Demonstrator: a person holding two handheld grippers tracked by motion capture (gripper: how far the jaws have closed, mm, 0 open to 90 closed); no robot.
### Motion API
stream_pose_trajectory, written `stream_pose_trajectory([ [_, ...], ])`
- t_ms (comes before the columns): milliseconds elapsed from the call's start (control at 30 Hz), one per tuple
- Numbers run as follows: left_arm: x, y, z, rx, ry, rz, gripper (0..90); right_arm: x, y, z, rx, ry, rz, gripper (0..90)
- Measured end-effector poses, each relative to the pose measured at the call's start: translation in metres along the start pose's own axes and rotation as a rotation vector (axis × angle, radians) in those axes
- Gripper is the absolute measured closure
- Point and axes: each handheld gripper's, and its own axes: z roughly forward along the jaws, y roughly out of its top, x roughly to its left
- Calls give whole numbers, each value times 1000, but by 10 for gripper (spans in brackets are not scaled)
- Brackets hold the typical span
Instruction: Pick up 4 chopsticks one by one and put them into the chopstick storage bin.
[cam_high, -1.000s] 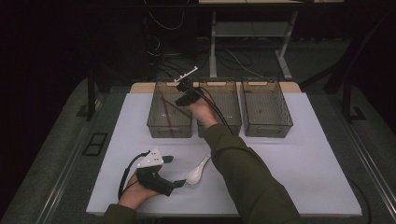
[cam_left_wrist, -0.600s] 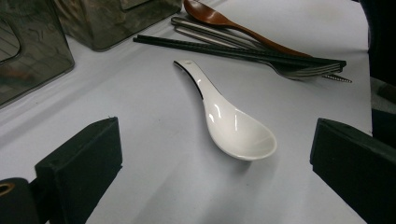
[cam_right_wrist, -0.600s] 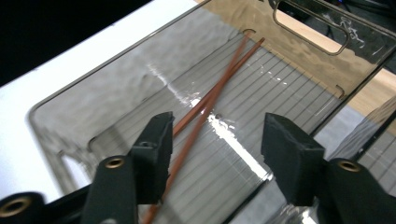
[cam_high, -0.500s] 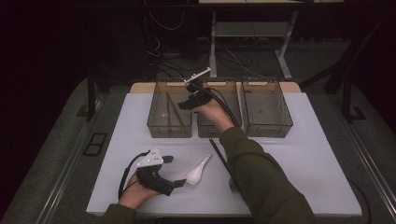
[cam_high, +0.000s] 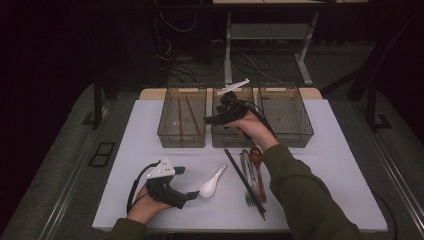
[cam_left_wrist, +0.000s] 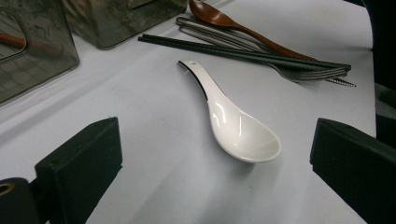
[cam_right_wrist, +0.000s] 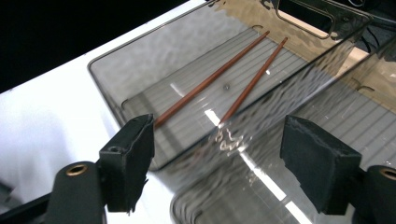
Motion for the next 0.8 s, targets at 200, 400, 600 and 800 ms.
stream_pose_trajectory([
  [200, 1, -1, 1, -4, 1, -16, 15, 0, -15, -19, -27, -4, -23, 210],
  [400, 1, -1, 1, 7, 1, -14, 15, 3, -32, -37, -59, -6, -43, 194],
  [600, 0, -1, 0, -4, 2, -18, 15, 5, -57, -55, -79, -7, -34, 194],
  [800, 0, 0, 1, -1, 6, -16, 18, 5, -81, -73, -97, -25, -28, 190],
])
